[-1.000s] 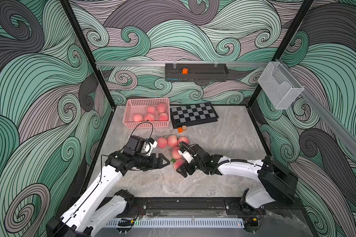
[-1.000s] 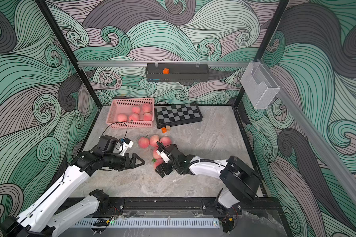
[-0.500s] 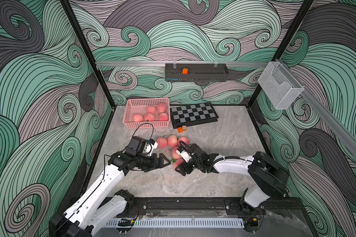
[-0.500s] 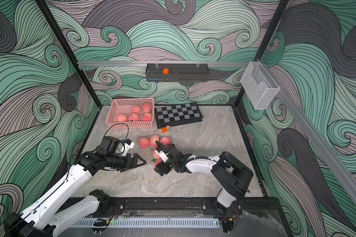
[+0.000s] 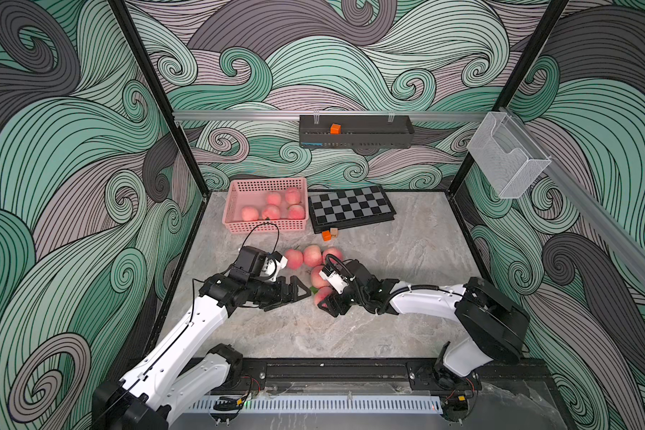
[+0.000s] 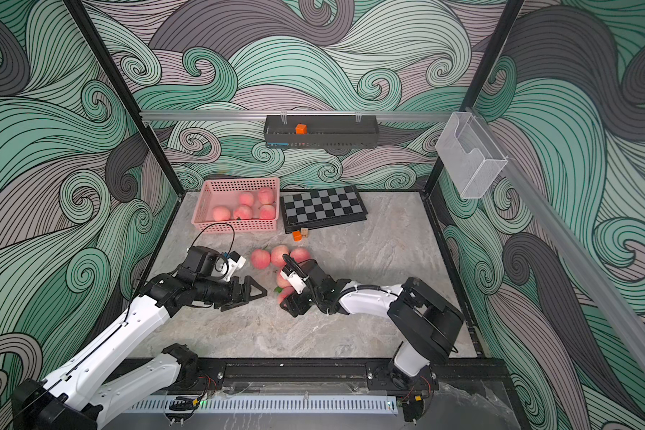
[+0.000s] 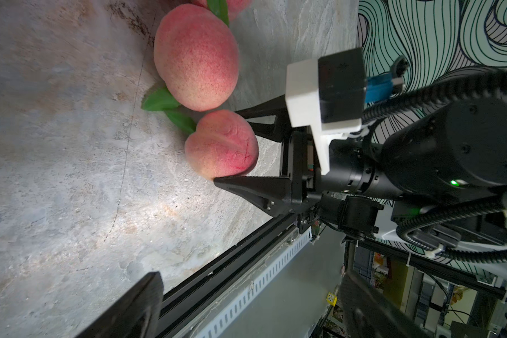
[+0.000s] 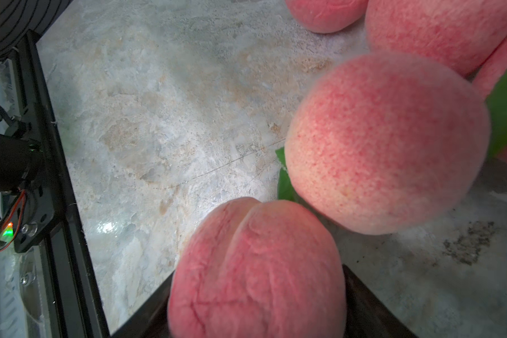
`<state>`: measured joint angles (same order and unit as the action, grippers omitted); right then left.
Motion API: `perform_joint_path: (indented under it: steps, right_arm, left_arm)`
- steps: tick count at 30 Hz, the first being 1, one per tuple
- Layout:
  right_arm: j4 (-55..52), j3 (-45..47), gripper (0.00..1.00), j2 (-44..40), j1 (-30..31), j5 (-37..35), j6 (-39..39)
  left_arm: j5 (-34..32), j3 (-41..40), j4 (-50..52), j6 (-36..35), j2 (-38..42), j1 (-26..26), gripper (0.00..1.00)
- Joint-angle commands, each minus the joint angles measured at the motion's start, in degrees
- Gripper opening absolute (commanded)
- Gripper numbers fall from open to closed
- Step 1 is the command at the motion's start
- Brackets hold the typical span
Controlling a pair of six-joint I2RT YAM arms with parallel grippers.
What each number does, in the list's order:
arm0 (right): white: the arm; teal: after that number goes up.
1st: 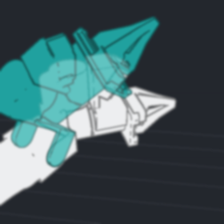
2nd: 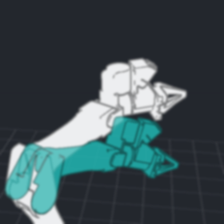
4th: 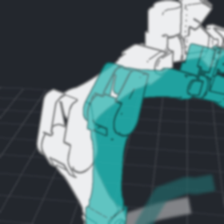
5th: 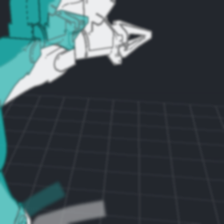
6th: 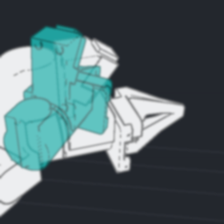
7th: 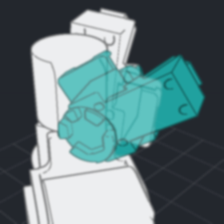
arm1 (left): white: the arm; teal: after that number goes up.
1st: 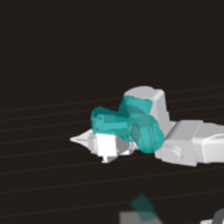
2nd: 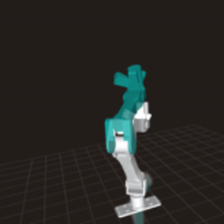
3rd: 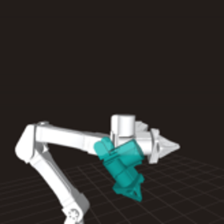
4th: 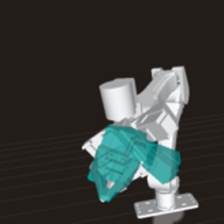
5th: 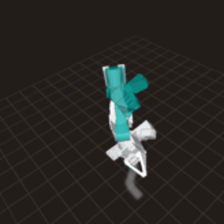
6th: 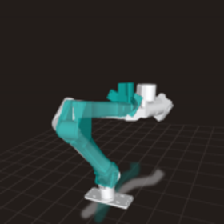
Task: Put the peaches into the basket
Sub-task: Pick up the peach from the center of the board.
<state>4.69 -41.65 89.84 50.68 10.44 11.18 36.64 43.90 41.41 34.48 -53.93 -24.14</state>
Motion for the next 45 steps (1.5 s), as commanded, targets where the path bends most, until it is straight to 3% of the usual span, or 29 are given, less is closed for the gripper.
perform_joint_path:
  steps: [1, 10, 17, 28, 45]
  right_arm:
    - [1.4, 1.87, 0.73, -4.66, -0.39, 0.54, -2.48]
    - [2.71, 4.36, 0.74, -16.07, 0.45, 1.25, -6.99]
    - [3.94, 4.76, 0.75, -22.0, 2.13, 2.26, -9.2]
    - [4.08, 4.54, 0.76, -25.08, 2.93, 3.3, -9.86]
    - [3.44, 2.63, 0.77, -24.07, 2.95, 2.65, -10.39]
  left_arm:
    - [2.54, 0.43, -2.91, 1.5, -0.81, -0.25, 0.95]
    - [7.37, 3.06, -7.96, 3.32, -6.32, -0.54, 0.95]
    - [7.22, 5.44, -9.83, 3.84, -8.9, -3.58, 0.95]
    - [6.96, 6.58, -14.43, 6.3, -11.1, -7.39, 0.95]
    - [8.07, 6.99, -16.77, 7.97, -12.34, -10.75, 0.78]
